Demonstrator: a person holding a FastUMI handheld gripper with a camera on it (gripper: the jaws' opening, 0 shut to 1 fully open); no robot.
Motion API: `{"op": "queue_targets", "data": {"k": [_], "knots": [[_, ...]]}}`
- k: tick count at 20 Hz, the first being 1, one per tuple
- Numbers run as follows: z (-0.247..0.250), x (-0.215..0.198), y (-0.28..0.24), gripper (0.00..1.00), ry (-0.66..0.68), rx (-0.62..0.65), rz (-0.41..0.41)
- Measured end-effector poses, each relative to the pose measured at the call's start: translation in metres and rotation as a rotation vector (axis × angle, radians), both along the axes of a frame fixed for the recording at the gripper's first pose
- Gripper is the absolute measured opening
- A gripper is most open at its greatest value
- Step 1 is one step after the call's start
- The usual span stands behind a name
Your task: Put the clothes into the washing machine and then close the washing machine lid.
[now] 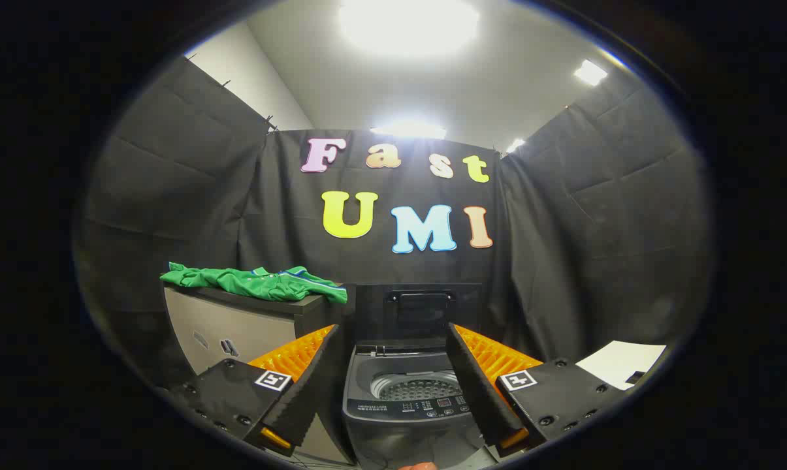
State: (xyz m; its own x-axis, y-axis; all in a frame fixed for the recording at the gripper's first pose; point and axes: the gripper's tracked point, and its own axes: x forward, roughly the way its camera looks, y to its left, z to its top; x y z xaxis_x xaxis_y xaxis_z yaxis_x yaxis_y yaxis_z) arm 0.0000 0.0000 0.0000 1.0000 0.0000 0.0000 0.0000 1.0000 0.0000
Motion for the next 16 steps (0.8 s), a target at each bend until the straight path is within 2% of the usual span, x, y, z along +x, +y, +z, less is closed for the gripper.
{"op": "queue_targets", "data": {"k": [5,16], "knots": [[0.005,-0.001,0.009,1.00,-0.009,-0.026,0.032],[0.018,-0.004,0.010,1.00,-0.038,-0.029,0.029]]}}
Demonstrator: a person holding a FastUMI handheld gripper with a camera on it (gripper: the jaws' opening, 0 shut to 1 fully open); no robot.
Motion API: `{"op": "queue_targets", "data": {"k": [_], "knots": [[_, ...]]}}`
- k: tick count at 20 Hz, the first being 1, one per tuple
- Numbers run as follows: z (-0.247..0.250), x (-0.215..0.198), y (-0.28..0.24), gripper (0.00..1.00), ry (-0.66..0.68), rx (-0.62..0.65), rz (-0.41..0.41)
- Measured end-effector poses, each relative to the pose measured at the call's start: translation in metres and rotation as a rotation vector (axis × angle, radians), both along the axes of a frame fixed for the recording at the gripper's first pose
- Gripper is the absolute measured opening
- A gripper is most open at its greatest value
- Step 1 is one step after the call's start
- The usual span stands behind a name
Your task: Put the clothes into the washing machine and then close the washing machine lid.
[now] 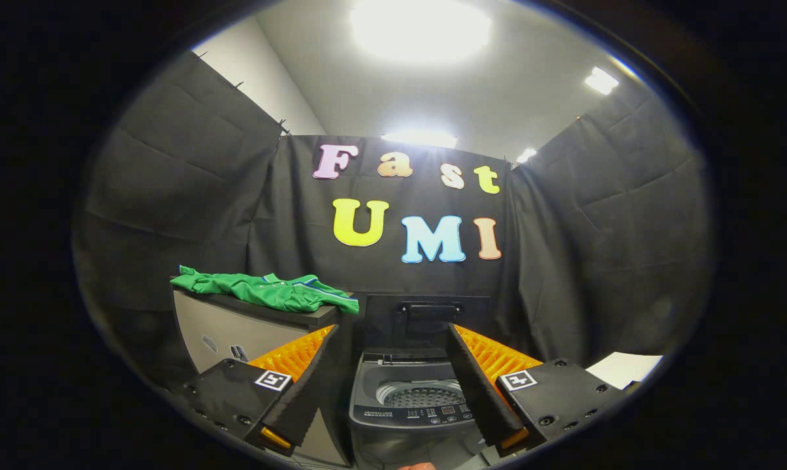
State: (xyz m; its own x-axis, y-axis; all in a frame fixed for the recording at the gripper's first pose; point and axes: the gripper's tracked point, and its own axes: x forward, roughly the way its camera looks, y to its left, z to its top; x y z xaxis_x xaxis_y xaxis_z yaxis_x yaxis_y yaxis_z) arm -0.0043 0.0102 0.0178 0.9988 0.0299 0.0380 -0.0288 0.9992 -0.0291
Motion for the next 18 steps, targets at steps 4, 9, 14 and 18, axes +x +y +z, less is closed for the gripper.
{"op": "queue_targets", "data": {"k": [4,9,14,18], "knots": [[0.002,-0.001,0.000,1.00,-0.005,-0.004,-0.007],[0.002,-0.002,-0.003,1.00,-0.005,-0.010,-0.009],[0.008,-0.001,-0.005,1.00,-0.013,-0.015,-0.012],[0.014,0.002,-0.003,1.00,-0.013,-0.018,-0.009]]}}
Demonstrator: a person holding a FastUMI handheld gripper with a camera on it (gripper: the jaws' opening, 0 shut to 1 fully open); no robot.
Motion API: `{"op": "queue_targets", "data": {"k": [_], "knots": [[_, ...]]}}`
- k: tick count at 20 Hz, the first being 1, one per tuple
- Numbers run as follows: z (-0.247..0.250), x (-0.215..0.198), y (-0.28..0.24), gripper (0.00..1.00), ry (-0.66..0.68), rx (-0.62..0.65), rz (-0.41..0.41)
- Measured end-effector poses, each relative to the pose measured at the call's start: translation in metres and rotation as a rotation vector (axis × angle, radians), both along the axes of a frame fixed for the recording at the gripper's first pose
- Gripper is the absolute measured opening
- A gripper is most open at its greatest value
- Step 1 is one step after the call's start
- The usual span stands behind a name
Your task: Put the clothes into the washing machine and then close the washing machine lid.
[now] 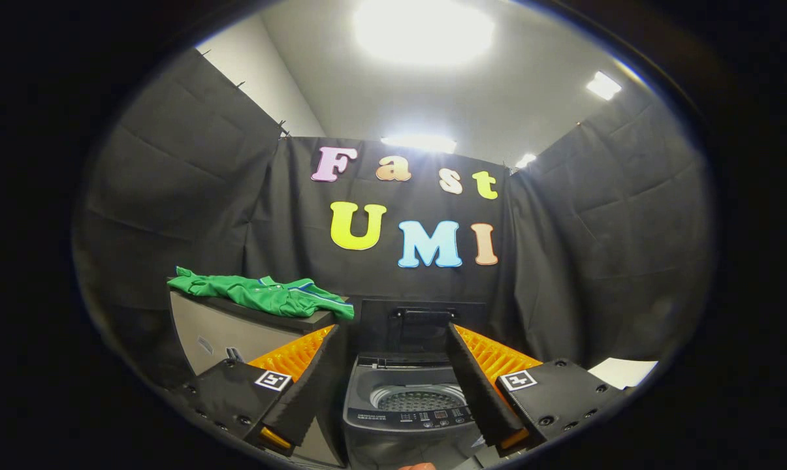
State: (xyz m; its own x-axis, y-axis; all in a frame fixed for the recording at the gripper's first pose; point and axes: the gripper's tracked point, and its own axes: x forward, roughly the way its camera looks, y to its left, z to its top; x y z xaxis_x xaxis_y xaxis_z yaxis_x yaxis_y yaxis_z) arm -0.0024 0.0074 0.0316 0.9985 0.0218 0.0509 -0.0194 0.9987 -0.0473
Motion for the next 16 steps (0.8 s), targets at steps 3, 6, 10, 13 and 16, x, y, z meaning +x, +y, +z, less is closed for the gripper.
{"op": "queue_targets", "data": {"k": [3,6,10,13,16], "knots": [[0.012,0.004,0.006,1.00,-0.015,-0.008,0.016],[0.025,0.014,0.017,1.00,-0.023,-0.018,0.043],[0.036,0.037,0.042,1.00,0.035,-0.017,0.089],[0.068,0.057,0.060,1.00,-0.008,0.006,0.116],[0.095,0.083,0.083,1.00,-0.028,0.005,0.161]]}}
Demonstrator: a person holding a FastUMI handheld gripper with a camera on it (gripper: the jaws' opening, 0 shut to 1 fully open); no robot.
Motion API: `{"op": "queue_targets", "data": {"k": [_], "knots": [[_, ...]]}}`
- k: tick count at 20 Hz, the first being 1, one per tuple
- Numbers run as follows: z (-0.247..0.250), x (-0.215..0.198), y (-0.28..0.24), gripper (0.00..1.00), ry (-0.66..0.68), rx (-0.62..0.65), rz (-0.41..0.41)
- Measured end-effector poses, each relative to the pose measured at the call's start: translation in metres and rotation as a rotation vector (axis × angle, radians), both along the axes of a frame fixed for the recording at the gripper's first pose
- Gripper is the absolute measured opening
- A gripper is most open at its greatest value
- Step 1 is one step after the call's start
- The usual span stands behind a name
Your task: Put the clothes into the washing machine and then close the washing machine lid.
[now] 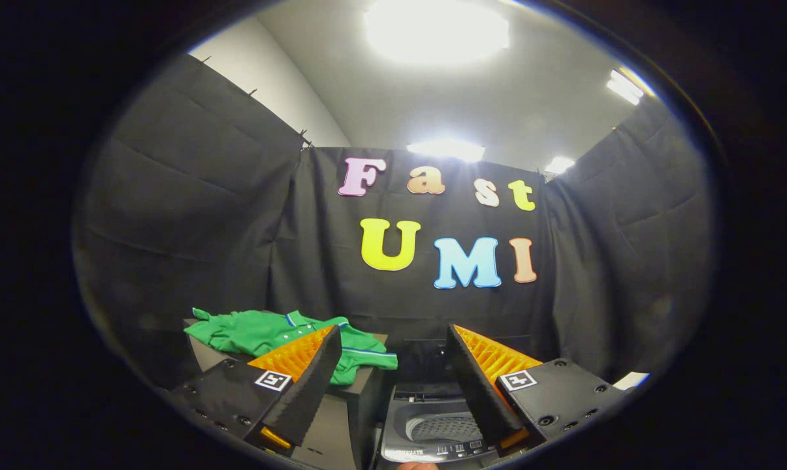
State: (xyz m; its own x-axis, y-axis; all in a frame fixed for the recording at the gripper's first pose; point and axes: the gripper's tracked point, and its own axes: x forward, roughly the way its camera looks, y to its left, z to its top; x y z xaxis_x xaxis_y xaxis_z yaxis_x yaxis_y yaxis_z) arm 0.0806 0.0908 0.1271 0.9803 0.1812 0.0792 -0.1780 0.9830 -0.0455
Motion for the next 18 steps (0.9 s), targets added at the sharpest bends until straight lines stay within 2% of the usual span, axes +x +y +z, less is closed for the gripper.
{"op": "queue_targets", "data": {"k": [5,8,10,14,18], "knots": [[0.043,0.042,0.038,1.00,0.000,0.013,0.055],[0.046,0.064,0.069,1.00,0.101,0.075,0.120],[0.045,0.075,0.081,1.00,0.178,0.105,0.132],[0.051,0.100,0.102,1.00,0.246,0.075,0.126],[0.046,0.115,0.130,1.00,0.324,0.027,0.158]]}}
